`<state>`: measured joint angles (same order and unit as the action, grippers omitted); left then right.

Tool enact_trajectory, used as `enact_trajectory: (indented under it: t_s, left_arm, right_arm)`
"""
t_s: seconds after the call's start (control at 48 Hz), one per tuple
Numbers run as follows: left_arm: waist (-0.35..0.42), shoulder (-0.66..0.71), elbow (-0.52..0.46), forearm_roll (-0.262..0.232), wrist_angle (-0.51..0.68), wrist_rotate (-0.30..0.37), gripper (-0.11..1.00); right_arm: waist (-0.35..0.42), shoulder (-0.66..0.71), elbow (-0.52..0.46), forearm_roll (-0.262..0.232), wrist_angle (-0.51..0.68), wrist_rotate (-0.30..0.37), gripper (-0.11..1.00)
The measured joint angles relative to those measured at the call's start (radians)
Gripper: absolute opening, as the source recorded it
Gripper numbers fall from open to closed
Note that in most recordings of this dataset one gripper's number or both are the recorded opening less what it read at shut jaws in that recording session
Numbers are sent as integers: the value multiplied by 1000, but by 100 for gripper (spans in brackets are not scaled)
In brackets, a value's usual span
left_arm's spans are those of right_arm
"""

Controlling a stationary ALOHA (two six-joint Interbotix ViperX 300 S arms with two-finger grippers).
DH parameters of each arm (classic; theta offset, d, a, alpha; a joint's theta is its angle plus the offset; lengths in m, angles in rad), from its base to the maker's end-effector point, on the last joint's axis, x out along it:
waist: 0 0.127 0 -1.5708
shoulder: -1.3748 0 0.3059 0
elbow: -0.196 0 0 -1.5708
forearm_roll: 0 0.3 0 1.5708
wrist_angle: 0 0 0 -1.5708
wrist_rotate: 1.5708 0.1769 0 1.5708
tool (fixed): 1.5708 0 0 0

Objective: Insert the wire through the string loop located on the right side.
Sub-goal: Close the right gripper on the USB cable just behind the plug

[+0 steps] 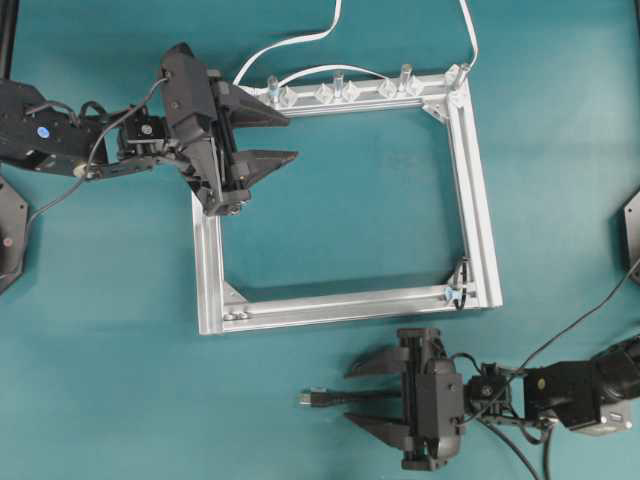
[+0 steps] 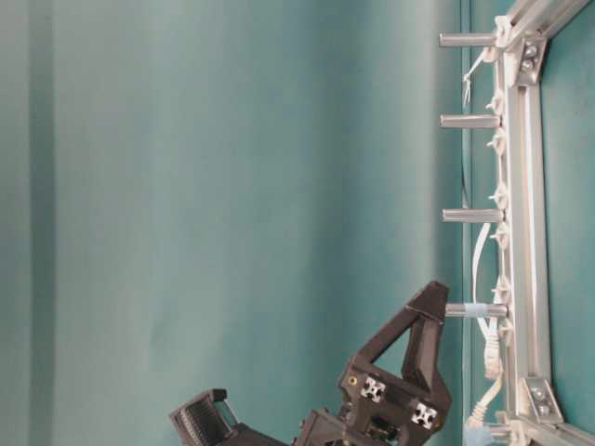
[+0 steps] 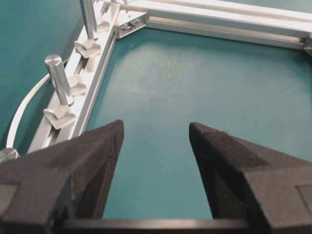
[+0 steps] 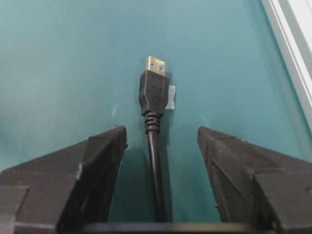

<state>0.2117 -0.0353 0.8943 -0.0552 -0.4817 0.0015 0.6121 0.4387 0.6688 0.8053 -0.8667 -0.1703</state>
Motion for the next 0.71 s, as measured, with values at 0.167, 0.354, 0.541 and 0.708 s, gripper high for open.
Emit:
enact_trajectory:
  t_s: [0.167, 0.354, 0.541, 0.708]
  left_arm:
    - [-2, 0, 2, 0, 0, 0, 64]
    - [-2, 0, 2, 0, 0, 0, 64]
    - [-2, 2, 2, 0, 0, 0, 64]
    - [-2, 2, 2, 0, 0, 0, 64]
  right_arm:
    - [-17, 17, -20, 0, -2, -2, 74]
    - [-20, 20, -21, 0, -2, -3, 72]
    - [-21, 26, -25, 0, 8, -6, 67]
    - [-17, 41, -37, -21, 80, -21, 30]
